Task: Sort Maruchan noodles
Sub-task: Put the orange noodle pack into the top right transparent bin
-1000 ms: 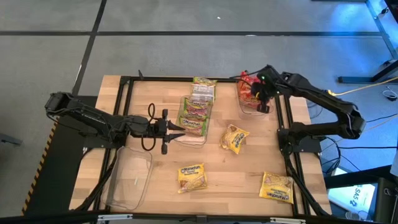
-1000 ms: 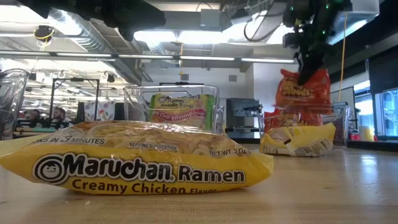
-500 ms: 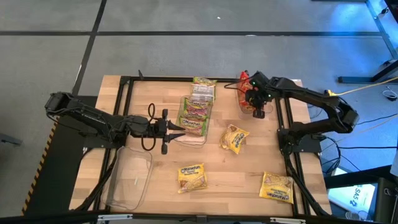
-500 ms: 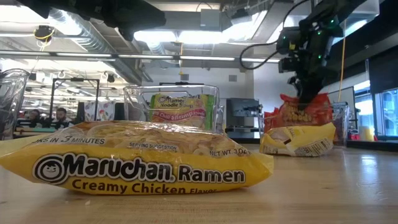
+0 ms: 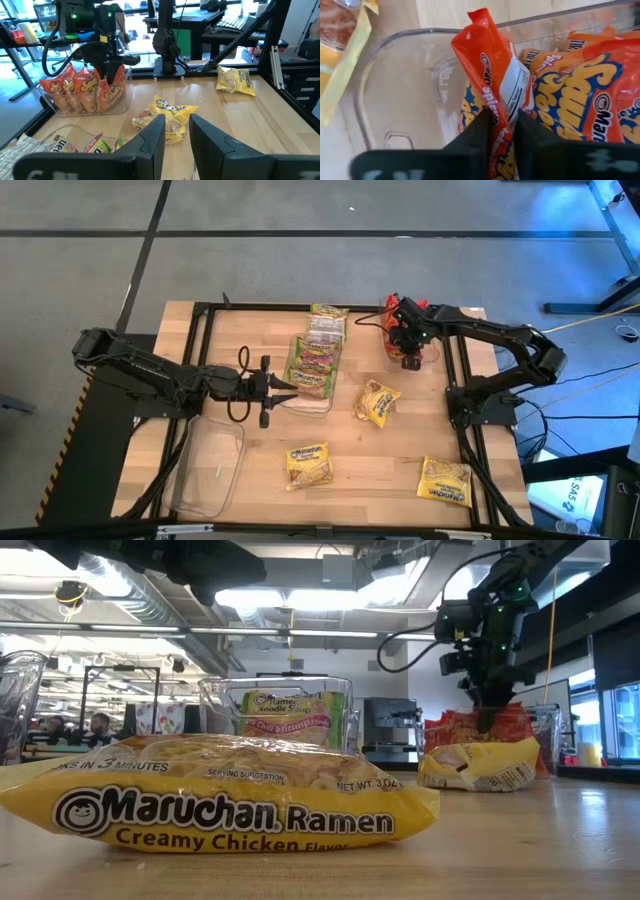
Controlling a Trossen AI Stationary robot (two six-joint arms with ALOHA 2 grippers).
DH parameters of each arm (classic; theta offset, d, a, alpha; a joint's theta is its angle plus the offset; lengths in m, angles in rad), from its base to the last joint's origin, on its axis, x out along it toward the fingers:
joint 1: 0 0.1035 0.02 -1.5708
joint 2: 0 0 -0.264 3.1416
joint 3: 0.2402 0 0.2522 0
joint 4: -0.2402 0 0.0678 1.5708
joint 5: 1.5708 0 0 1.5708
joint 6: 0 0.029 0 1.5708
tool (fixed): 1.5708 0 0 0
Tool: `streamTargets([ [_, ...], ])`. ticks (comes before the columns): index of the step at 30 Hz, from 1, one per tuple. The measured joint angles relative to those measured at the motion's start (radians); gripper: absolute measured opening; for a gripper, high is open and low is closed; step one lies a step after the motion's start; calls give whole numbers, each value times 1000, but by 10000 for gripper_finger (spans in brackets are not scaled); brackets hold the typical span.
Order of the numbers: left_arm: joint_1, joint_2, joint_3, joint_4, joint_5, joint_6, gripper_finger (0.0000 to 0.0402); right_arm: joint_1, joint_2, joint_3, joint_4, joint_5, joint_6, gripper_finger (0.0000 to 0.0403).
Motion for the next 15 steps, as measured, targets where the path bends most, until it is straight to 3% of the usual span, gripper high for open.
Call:
streamTargets([
  [9, 0, 0, 0, -3, 0, 0, 82, 0, 0, 31, -11, 157, 2, 163],
  [15, 0, 0, 0, -4, 1, 0, 82, 5, 0, 139, -135, 178, 25, 209],
])
